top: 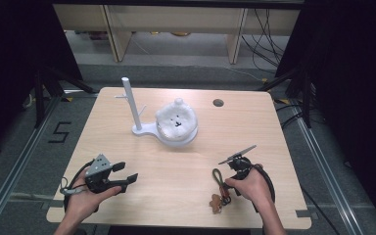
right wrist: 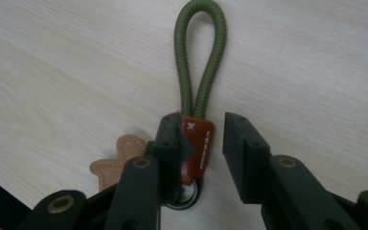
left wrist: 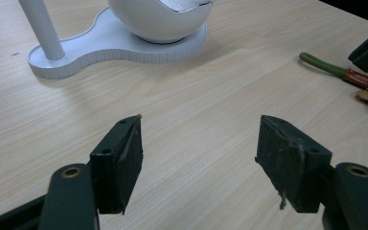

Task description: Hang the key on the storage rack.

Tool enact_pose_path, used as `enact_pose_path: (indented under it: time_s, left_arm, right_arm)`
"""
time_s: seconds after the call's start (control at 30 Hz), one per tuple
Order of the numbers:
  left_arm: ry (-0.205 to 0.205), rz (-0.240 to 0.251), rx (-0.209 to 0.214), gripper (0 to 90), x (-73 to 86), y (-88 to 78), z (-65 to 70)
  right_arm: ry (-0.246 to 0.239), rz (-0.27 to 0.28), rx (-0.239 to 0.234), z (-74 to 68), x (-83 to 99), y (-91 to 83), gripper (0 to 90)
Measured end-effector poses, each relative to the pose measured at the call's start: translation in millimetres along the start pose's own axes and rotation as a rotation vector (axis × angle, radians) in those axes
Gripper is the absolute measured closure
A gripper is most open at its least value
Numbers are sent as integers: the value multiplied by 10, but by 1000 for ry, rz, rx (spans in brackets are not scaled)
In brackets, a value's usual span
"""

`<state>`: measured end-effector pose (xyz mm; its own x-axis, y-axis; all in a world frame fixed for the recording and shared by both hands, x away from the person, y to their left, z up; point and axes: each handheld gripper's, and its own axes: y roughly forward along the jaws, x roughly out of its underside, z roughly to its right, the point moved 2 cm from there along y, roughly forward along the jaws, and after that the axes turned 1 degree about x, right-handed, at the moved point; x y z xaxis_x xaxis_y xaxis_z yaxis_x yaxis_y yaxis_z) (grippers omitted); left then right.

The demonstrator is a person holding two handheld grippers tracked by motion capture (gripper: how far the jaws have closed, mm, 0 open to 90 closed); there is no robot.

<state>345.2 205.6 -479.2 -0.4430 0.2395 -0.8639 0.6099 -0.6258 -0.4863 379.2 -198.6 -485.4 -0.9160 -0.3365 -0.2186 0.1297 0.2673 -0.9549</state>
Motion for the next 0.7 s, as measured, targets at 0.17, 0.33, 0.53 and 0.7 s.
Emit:
enact_pose_path:
  time_s: [0.17, 0.33, 0.53, 0.7]
  left_arm:
    - [12, -11, 0, 321, -2, -4, 9]
    - [12, -14, 4, 321, 18, 7, 4]
    - [9, -8, 6, 321, 9, 7, 7]
    - [7, -12, 7, 322, 16, 8, 10]
  right_arm:
    - [4, -36, 11, -43, -2, 27, 664]
    - [-12, -45, 2, -46, 8, 77, 657]
    - [-12, -63, 24, -90, -6, 102, 657]
    - [-21, -73, 39, -115, -21, 104, 662]
